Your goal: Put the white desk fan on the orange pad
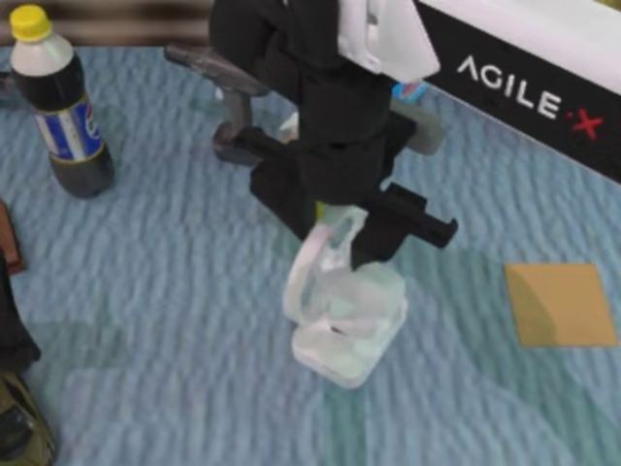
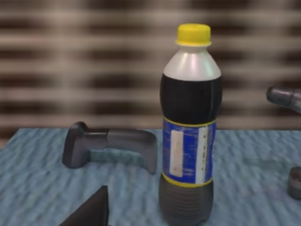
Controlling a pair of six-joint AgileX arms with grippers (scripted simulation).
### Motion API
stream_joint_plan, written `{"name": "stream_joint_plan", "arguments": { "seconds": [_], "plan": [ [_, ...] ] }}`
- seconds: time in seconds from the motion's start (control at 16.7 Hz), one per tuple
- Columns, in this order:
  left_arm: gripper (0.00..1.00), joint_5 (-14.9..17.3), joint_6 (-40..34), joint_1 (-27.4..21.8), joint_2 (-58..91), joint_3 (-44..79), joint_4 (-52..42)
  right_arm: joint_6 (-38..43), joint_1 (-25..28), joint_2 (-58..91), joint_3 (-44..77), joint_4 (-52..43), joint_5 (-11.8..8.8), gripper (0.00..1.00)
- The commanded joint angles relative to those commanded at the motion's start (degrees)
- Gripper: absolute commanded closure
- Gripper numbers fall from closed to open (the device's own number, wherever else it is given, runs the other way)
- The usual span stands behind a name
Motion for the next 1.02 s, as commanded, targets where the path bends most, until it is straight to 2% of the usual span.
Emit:
{"name": "stream_joint_plan", "arguments": {
  "seconds": [0.24, 0.48, 0.72, 1.02],
  "plan": [
    [0.0, 0.0, 0.0, 0.0, 0.0, 0.0, 0.0, -1.6, -0.66, -0.37, -0.6, -0.31, -0.34, 1.0],
    [0.0, 0.0, 0.0, 0.0, 0.0, 0.0, 0.0, -12.1, -2.79, -1.36, -2.84, -2.54, -1.99, 1.0],
    [0.0, 0.0, 0.0, 0.0, 0.0, 0.0, 0.0, -32.31, -6.76, -3.57, -6.01, -4.82, -4.07, 1.0],
    [0.0, 0.0, 0.0, 0.0, 0.0, 0.0, 0.0, -67.79, -13.59, -8.14, -11.04, -5.43, -5.83, 1.0]
  ]
}}
